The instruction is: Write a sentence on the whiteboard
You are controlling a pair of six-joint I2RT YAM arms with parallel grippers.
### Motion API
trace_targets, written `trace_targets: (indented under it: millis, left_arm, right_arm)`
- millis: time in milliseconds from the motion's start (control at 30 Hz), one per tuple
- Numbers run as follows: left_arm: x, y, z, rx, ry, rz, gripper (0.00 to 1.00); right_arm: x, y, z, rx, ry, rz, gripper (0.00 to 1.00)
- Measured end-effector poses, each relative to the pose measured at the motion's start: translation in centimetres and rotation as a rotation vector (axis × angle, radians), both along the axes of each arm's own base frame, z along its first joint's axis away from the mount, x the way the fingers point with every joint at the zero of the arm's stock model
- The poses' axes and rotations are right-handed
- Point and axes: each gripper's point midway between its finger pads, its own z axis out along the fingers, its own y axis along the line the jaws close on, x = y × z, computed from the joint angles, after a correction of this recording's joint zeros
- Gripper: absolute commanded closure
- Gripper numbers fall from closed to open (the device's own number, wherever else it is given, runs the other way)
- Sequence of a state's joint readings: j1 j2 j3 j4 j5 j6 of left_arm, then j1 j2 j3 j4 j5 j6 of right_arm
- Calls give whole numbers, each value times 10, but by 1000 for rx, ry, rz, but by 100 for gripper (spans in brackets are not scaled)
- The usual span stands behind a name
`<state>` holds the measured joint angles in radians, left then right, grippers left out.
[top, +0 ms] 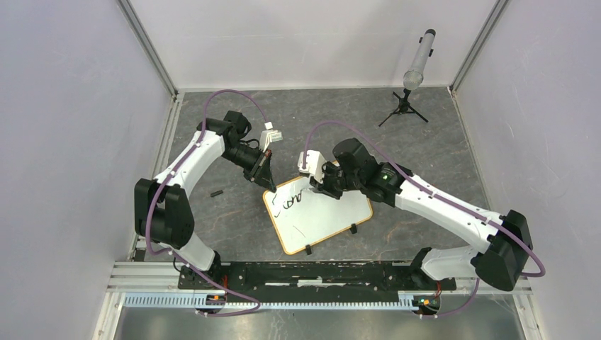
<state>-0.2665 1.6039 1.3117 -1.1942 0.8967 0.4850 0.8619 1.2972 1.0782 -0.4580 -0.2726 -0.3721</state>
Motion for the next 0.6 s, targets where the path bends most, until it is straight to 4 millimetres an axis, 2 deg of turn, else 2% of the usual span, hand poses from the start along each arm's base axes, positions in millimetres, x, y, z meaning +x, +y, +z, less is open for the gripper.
trace_targets:
  millis: [367,600]
  left_arm:
    - [0,0,0,2,-1,1,98]
    - [0,0,0,1,-1,1,98]
  right_arm:
    - [-13,-6,-15,-11,37,22,100]
    - [-30,-3,-29,-31,67,64,100]
